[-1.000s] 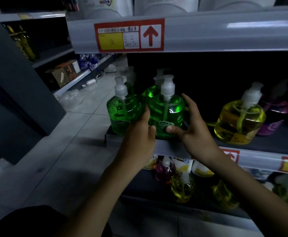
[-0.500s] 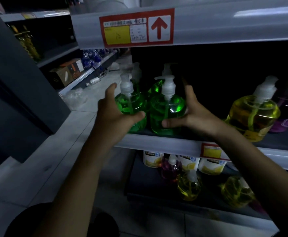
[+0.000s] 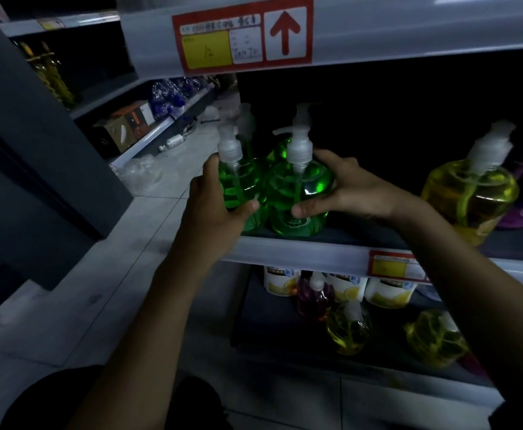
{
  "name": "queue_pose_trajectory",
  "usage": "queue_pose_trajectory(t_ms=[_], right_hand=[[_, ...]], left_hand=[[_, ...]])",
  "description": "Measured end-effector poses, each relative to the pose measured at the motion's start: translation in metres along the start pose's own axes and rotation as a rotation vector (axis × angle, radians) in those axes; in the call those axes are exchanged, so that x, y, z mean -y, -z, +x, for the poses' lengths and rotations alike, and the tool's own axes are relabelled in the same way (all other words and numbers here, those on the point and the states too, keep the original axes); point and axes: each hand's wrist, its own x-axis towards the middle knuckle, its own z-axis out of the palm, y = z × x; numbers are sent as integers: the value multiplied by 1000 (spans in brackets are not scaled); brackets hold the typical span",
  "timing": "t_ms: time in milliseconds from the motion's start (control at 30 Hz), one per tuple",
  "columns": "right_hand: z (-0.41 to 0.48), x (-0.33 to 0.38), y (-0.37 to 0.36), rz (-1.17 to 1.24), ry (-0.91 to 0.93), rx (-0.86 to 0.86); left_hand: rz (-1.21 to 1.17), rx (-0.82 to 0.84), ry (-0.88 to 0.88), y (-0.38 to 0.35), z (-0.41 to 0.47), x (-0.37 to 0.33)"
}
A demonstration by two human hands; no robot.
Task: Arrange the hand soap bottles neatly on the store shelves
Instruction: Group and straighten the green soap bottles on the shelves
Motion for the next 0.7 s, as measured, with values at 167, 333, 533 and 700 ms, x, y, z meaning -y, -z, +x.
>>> queue_pose_trajectory(t_ms=[167, 333, 533, 700], right_hand=[[-28, 1, -1, -45, 6, -83], [-102, -21, -12, -233, 140, -411], [-181, -84, -11, -604, -133, 55], [-219, -148, 20, -703, -610, 576]], left_hand=[[-2, -133, 80, -10, -24, -20], [238, -281, -360, -52, -92, -54], [262, 305, -500, -122, -130, -63], [283, 701, -479, -211, -149, -85]])
